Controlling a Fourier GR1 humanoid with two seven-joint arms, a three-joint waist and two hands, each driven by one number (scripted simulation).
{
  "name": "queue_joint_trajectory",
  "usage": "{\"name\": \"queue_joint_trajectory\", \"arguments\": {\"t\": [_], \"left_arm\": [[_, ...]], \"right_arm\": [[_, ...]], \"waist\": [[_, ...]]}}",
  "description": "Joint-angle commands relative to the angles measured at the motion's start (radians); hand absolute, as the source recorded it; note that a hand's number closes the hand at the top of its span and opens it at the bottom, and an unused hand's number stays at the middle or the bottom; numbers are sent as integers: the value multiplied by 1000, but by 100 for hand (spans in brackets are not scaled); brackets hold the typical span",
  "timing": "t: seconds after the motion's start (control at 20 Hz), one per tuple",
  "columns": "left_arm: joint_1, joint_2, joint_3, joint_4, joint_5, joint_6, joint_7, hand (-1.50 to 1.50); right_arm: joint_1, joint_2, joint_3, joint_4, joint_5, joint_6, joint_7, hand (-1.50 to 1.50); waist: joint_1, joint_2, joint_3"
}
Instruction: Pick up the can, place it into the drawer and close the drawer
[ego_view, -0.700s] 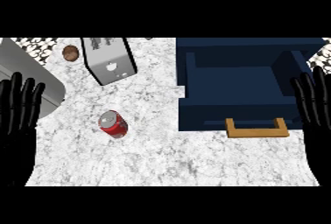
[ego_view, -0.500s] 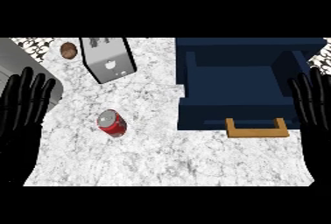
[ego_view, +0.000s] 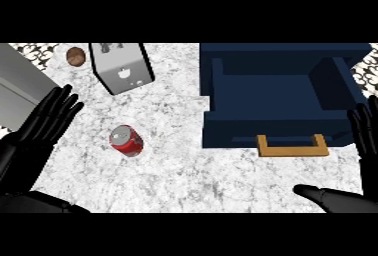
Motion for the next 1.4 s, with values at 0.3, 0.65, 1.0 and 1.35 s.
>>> {"name": "queue_joint_trajectory", "arguments": {"t": [0.3,0.65,1.0,1.35], "left_arm": [[12,94,171,-36,208,-118,146,-150],[105,62,230,-122,278,-99,202,-150],[67,10,192,-134,365,5,334,-150],[-18,-8,182,19,358,8,333,-150]], "right_arm": [[134,-34,-145,-35,-137,112,-32,-150],[186,-74,-278,20,-259,223,-103,-150],[299,-22,-286,-18,-237,275,-152,-150],[326,-40,-366,-31,-325,362,-142,-150]], "waist": [[6,-1,0],[9,-1,0],[3,-1,0],[1,-1,-1]]}}
